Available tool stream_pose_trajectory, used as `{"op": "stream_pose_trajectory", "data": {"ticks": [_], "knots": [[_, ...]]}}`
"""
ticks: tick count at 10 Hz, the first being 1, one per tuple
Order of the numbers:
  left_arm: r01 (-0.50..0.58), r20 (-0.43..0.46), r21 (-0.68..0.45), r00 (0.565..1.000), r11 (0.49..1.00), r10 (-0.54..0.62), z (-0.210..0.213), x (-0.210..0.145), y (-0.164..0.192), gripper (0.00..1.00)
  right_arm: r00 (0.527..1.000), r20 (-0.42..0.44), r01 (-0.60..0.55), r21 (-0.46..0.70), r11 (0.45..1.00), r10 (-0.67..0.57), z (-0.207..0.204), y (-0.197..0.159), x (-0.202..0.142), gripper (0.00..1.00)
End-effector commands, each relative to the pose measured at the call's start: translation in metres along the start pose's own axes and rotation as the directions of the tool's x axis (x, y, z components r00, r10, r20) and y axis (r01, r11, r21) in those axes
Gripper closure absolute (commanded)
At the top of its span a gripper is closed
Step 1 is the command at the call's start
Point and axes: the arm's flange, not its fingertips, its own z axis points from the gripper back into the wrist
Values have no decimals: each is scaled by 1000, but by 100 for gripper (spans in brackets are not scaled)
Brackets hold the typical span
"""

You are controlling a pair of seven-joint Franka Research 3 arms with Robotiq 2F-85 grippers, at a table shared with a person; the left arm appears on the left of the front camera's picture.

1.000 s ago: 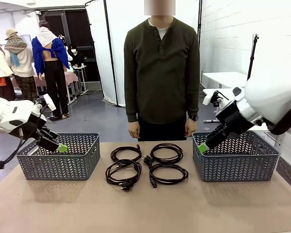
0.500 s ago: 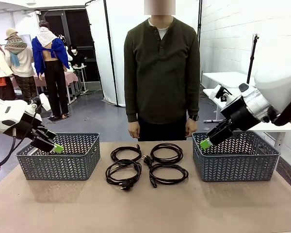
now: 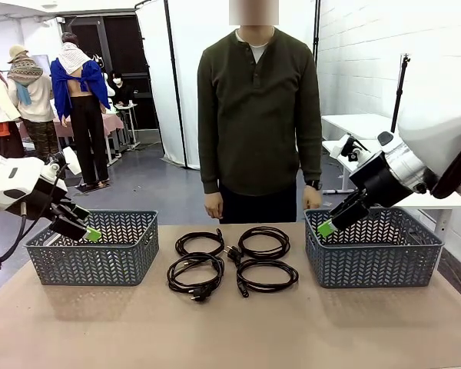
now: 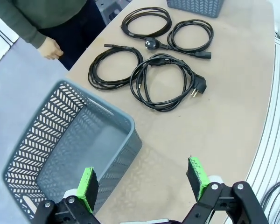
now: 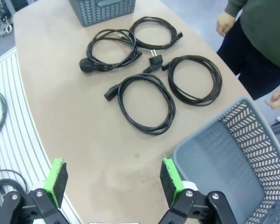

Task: Organize the cables according to human instructions.
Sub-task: Pick up a bundle of cables and place it in the basket indicated by the human.

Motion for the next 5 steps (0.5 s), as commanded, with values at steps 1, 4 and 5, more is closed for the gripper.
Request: {"op": "stream_pose_trajectory", "data": {"ticks": [1,4,5], "knots": [[-4,2,-1,1000,1000,4,-1,-2,2,0,999,22,-25,16,1000,24,-4,-4,-2,0],[-4,2,-1,1000,1000,4,-1,-2,2,0,999,22,-25,16,1000,24,-4,-4,-2,0],[-4,2,-1,1000,1000,4,-1,-2,2,0,999,22,-25,16,1000,24,-4,-4,-2,0]]}}
